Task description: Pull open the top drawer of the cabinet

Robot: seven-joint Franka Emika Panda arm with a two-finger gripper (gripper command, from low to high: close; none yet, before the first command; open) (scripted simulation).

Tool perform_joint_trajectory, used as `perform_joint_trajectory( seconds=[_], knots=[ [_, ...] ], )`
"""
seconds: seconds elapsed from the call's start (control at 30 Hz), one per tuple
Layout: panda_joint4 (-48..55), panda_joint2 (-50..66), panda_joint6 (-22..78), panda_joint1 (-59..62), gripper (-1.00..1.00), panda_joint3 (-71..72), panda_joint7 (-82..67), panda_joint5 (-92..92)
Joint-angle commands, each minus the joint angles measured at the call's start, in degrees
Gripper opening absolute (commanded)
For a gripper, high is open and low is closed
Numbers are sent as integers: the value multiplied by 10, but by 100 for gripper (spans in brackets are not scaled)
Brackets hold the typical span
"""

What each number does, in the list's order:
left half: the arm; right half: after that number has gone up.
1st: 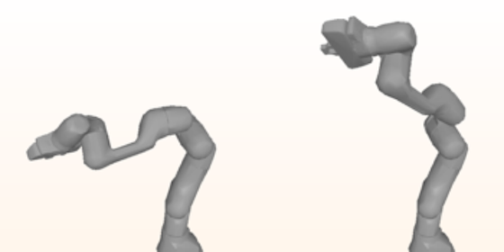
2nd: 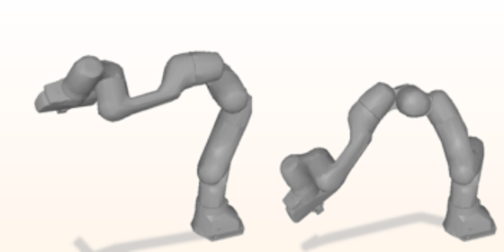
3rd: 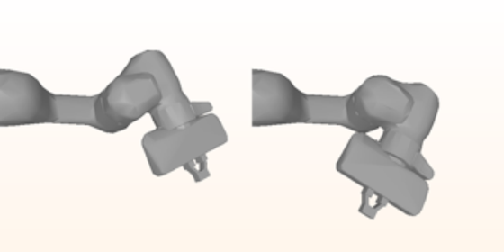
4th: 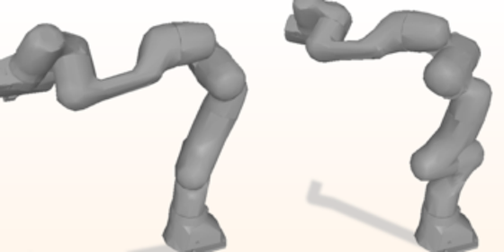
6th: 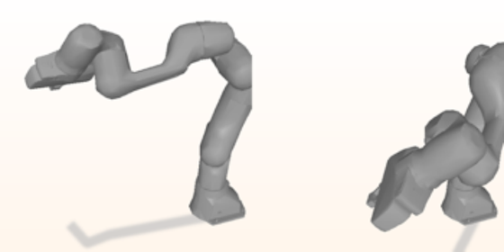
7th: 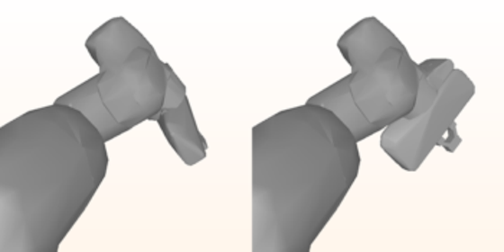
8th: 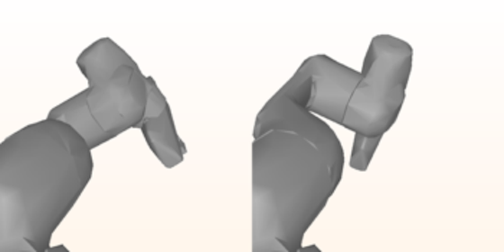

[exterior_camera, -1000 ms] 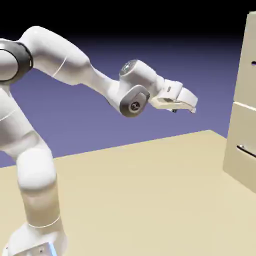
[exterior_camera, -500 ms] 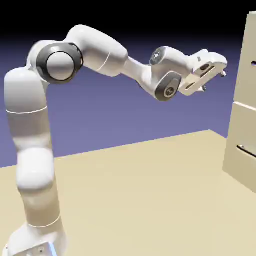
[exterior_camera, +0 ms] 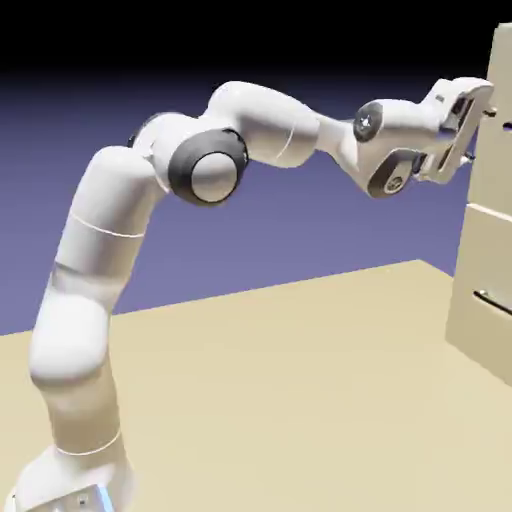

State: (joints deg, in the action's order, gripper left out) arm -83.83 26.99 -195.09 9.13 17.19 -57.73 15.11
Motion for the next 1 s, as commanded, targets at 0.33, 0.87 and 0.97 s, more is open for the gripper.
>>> perform_joint_trajectory(
  seconds=[0.33,0.87,0.97],
  knots=[
    [182,127,-5,-7,0,-10,-132,19],
    [335,212,62,-72,-100,-108,-67,-3],
    [272,177,34,-55,-100,-80,-77,-9]
  ],
)
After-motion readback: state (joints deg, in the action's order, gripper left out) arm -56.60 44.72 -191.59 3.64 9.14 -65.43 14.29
